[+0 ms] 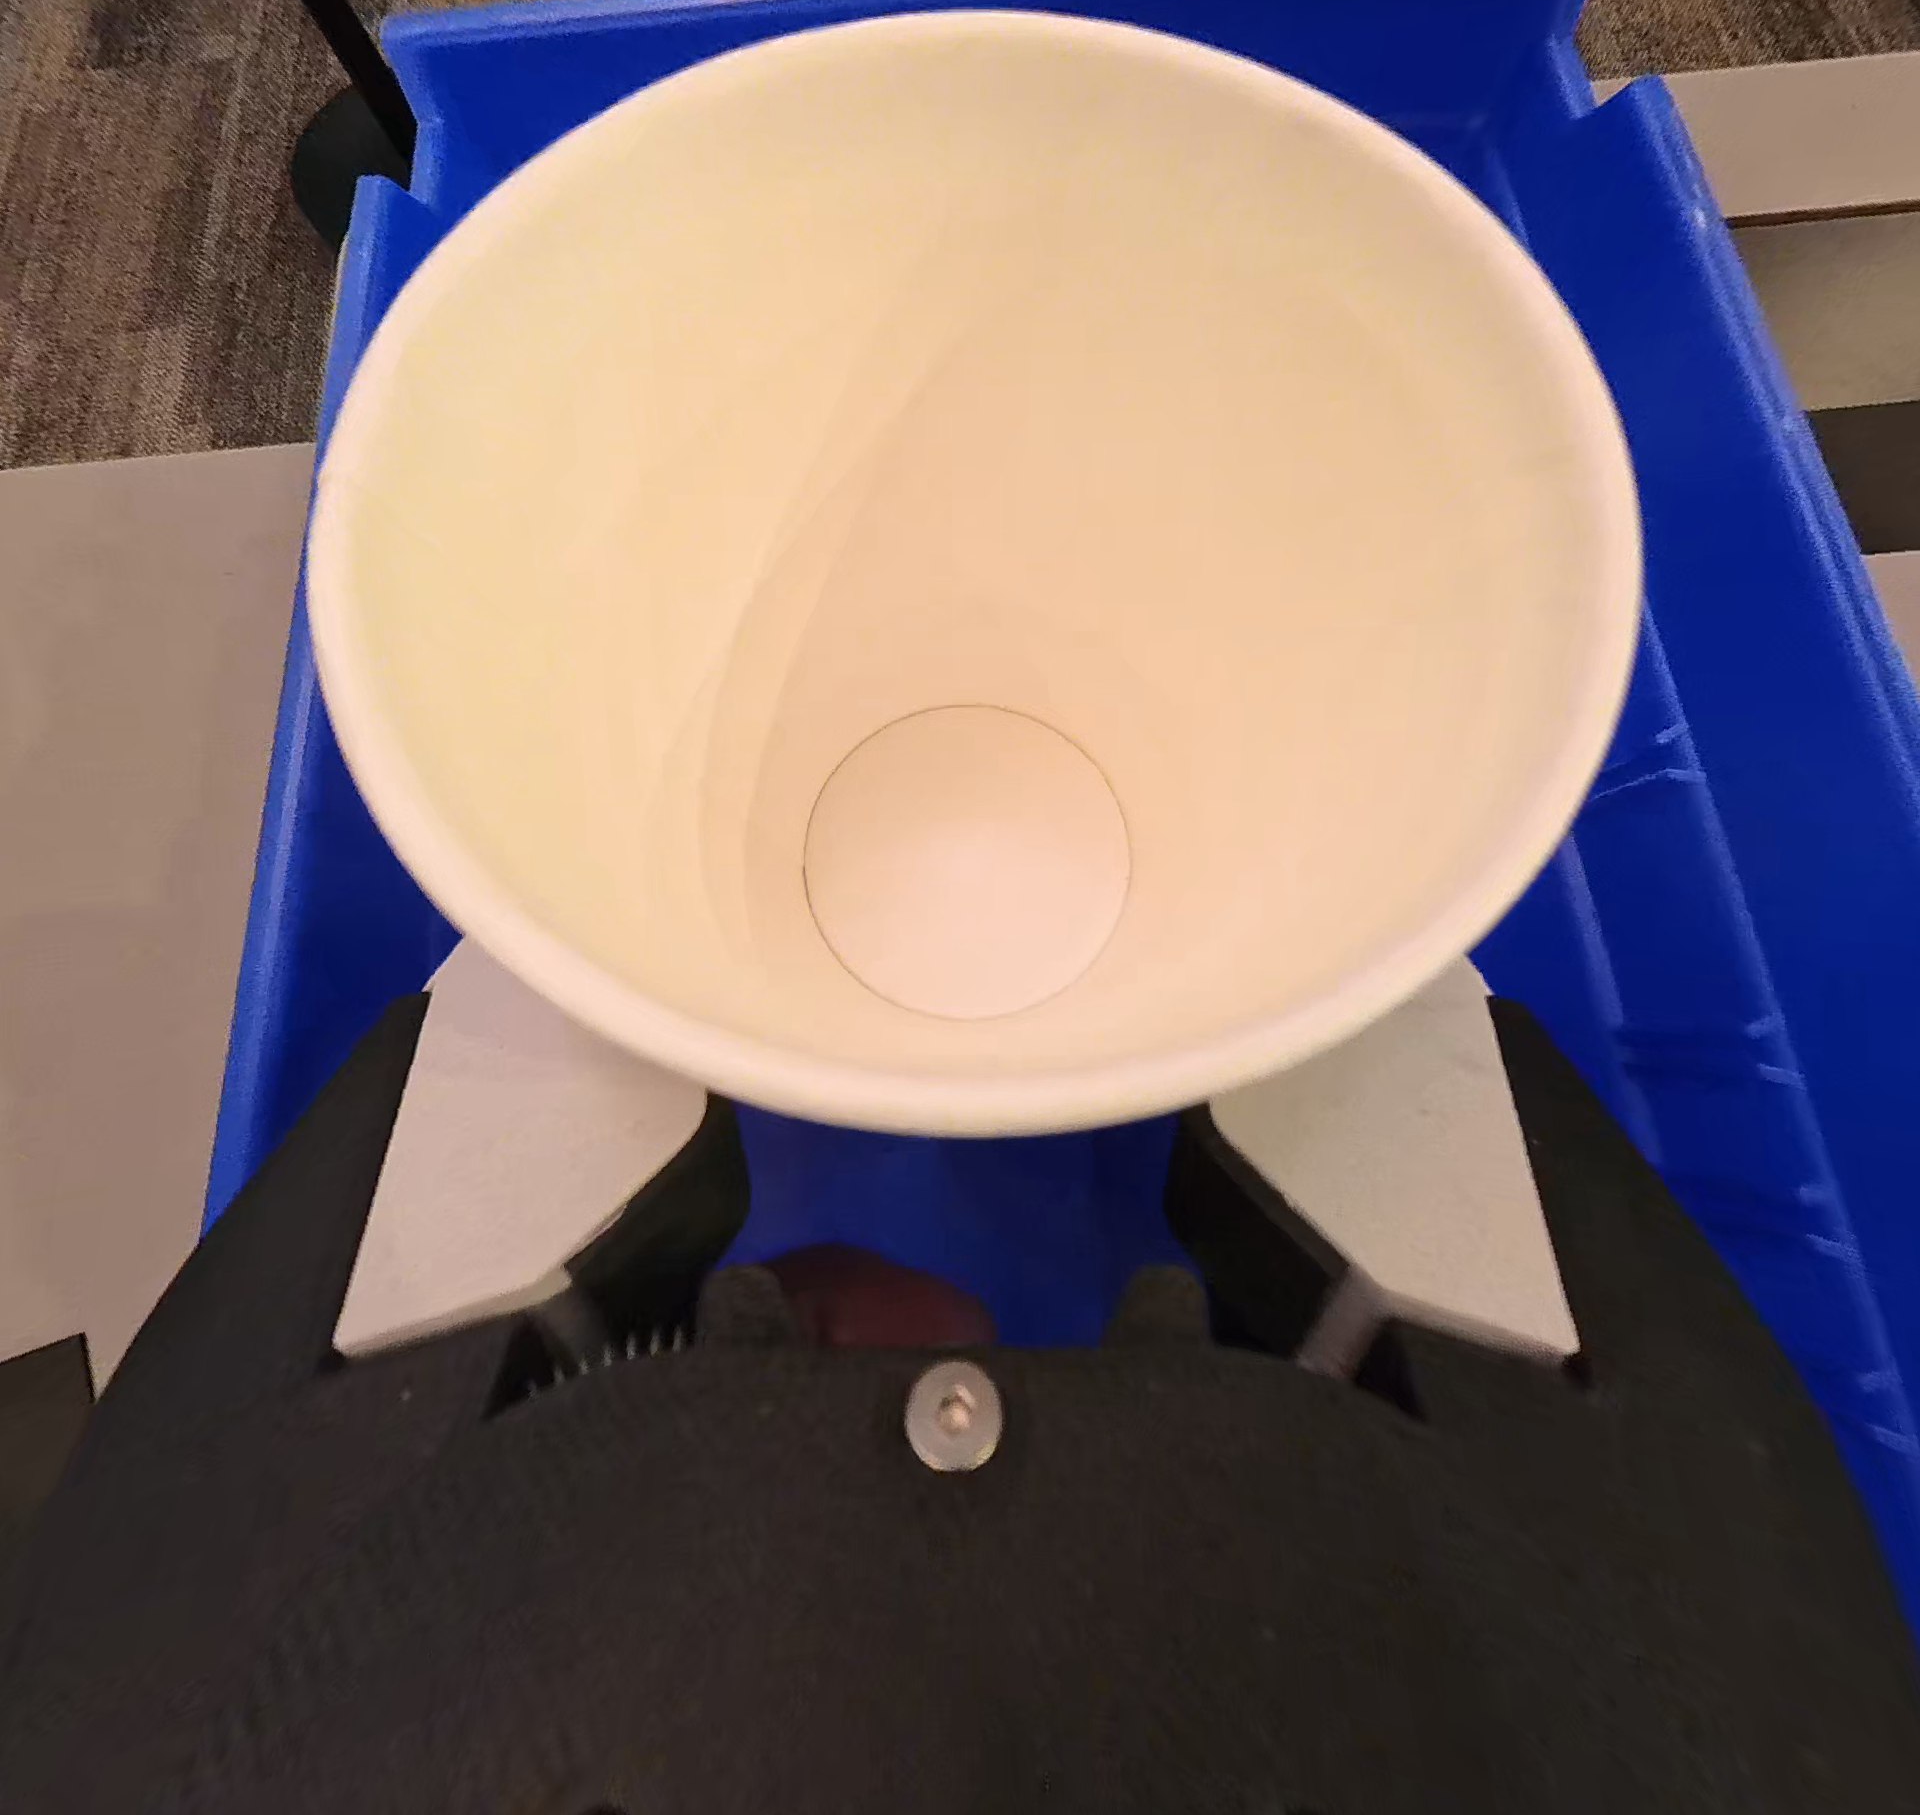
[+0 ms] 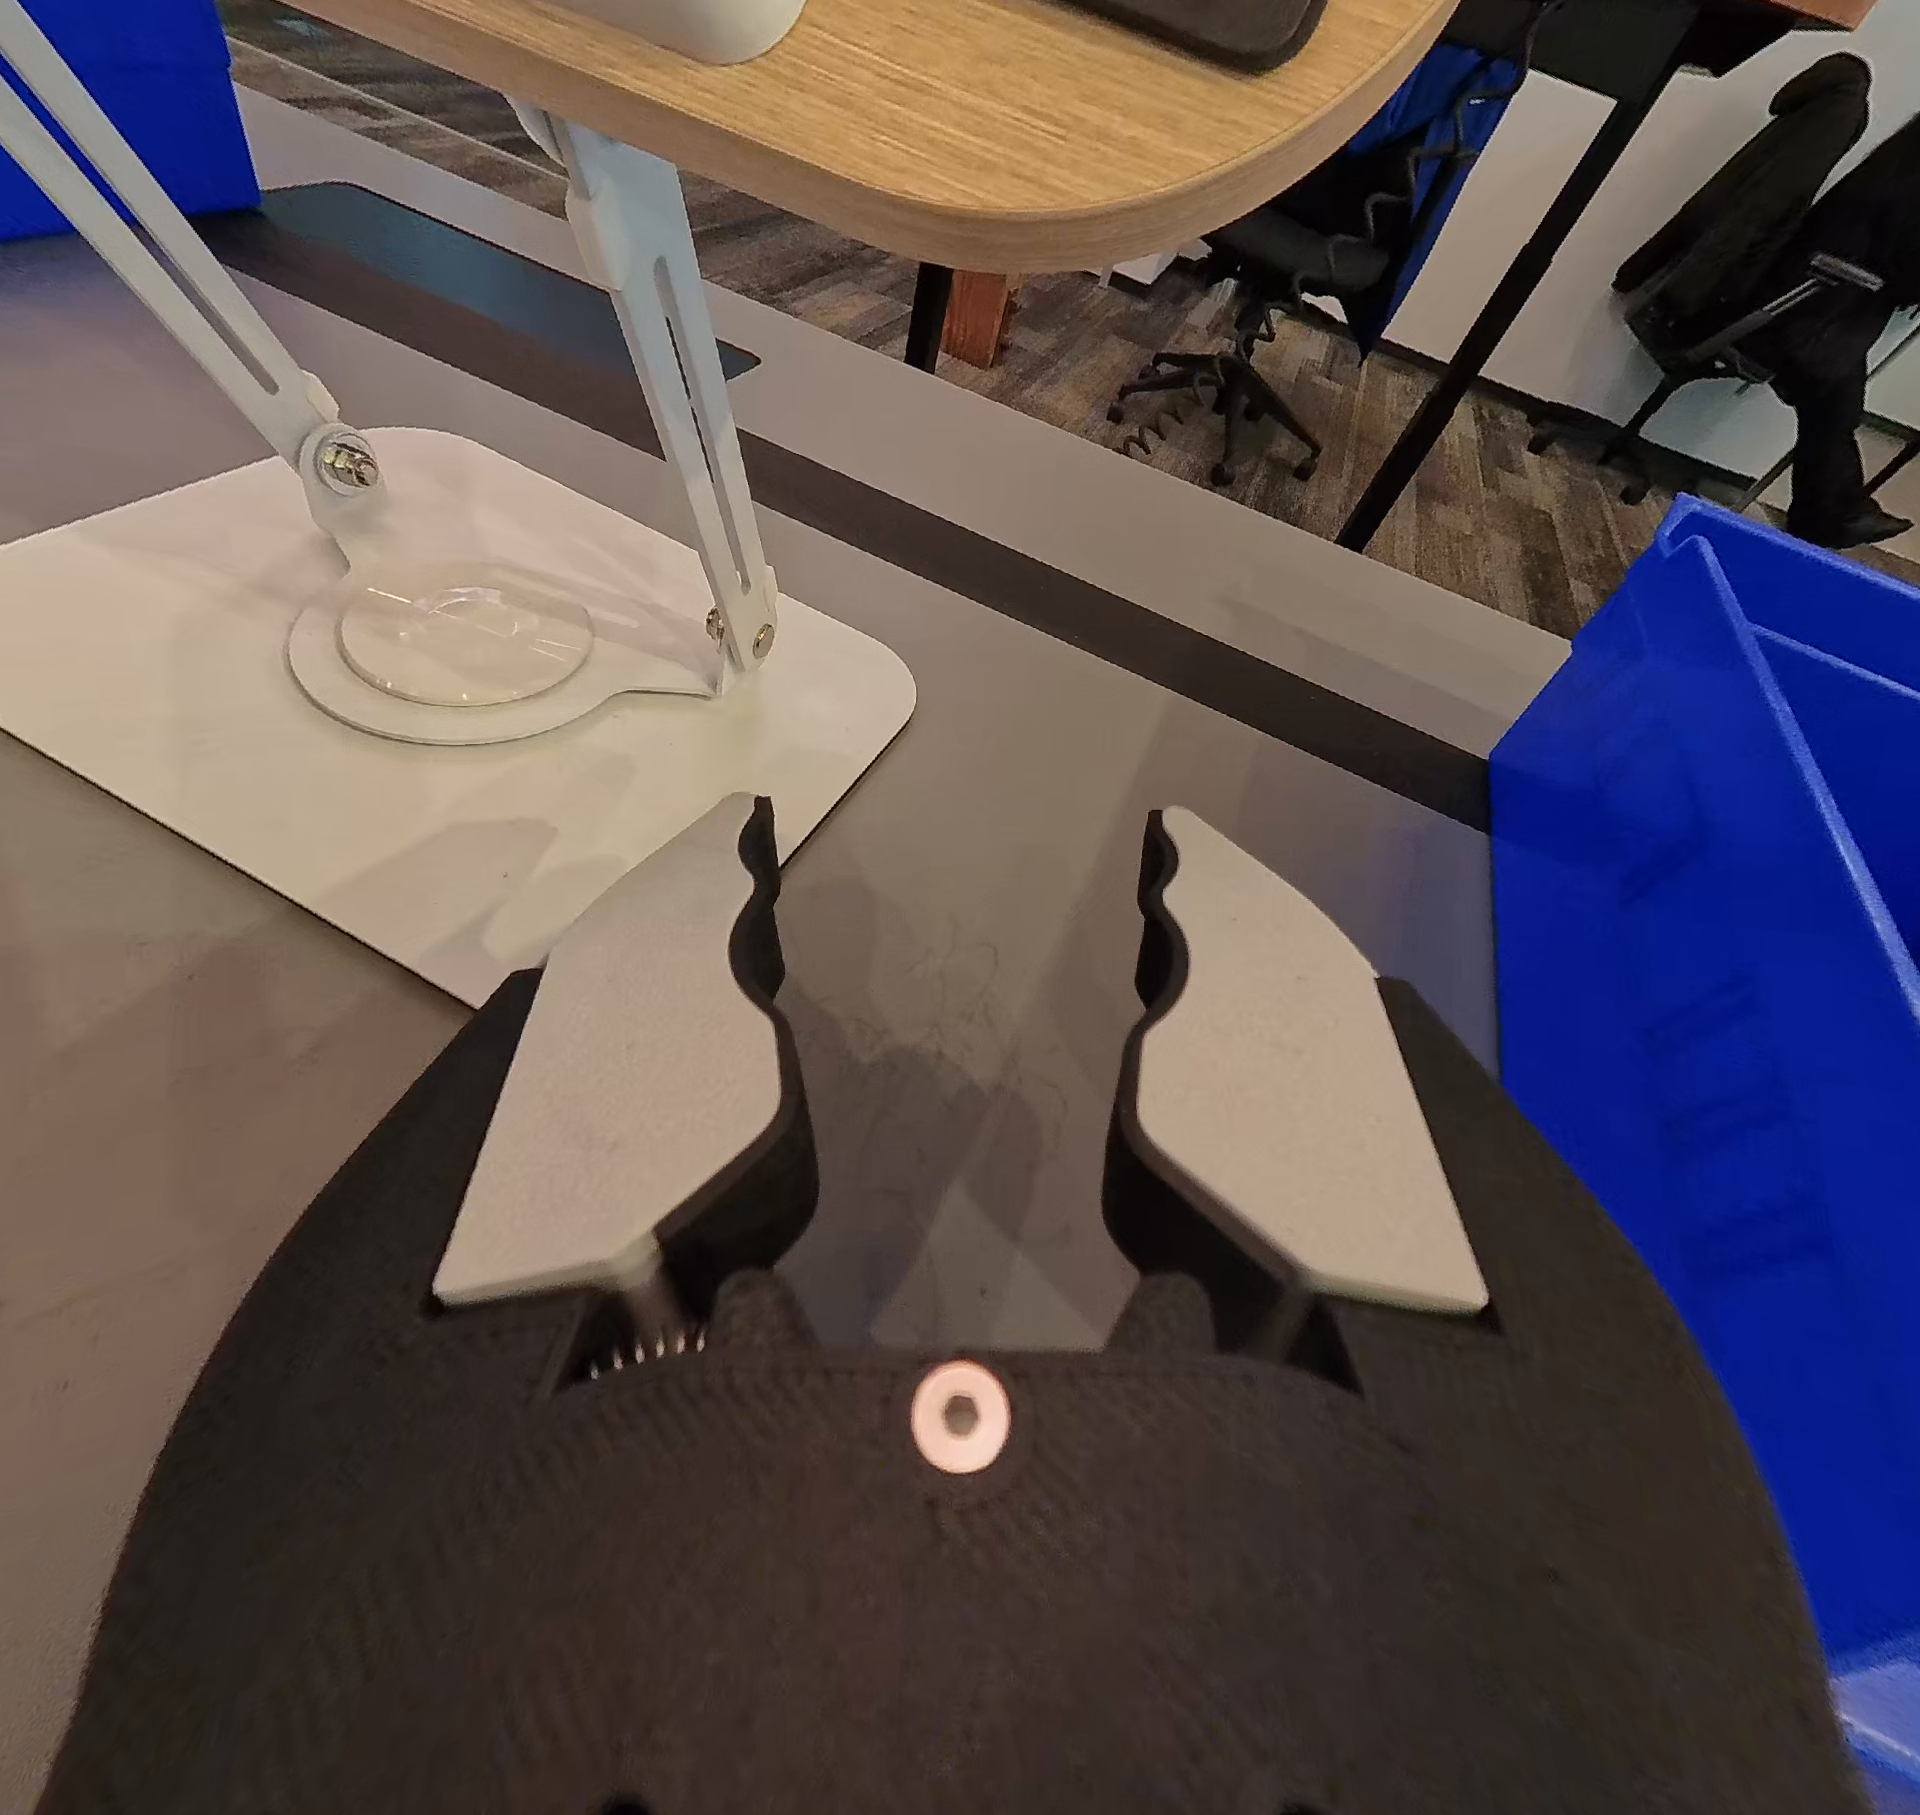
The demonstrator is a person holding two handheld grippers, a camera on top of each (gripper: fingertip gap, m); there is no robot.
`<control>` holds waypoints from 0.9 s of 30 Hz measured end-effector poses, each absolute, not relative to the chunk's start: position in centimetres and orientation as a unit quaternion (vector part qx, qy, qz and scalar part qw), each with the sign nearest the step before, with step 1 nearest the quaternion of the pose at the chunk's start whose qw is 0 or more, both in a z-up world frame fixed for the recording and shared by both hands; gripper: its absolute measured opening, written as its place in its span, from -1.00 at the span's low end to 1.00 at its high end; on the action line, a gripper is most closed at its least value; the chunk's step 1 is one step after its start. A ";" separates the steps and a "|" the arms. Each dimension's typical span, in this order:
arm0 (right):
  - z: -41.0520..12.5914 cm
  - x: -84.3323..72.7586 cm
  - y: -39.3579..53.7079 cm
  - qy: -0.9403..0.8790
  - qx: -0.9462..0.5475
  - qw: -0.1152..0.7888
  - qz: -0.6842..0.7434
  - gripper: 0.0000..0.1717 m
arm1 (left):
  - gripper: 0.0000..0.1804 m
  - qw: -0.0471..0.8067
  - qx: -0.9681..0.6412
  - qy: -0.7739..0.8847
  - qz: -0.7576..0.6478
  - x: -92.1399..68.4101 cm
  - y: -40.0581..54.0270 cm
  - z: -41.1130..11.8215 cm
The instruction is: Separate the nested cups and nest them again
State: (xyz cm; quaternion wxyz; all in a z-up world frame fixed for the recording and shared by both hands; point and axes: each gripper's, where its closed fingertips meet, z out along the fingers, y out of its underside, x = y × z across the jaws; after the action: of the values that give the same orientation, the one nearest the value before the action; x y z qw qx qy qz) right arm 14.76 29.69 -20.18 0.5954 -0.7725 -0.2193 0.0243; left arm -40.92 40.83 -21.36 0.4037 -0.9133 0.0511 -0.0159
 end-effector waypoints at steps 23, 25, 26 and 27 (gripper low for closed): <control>-20.2 14.6 29.6 -0.222 -0.772 0.595 0.029 -0.21 | 0.06 0.483 -0.864 0.122 -0.067 -38.3 36.5 -14.9; -20.2 14.6 29.6 -0.222 -0.772 0.595 0.030 -0.21 | 0.05 0.492 -0.856 0.142 -0.069 -37.5 35.3 -13.6; -20.2 14.6 29.6 -0.222 -0.771 0.595 0.031 -0.21 | 0.05 0.499 -0.850 0.151 -0.078 -36.7 34.5 -12.7; -20.1 14.6 29.6 -0.222 -0.771 0.596 0.033 -0.21 | 0.05 0.506 -0.843 0.160 -0.089 -35.9 33.6 -11.8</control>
State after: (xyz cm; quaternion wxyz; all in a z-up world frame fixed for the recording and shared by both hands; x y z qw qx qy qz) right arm 14.59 29.57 -20.14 0.5956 -0.7712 -0.2221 0.0328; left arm -35.94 33.58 -11.82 0.5061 -0.8428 0.1604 -0.0888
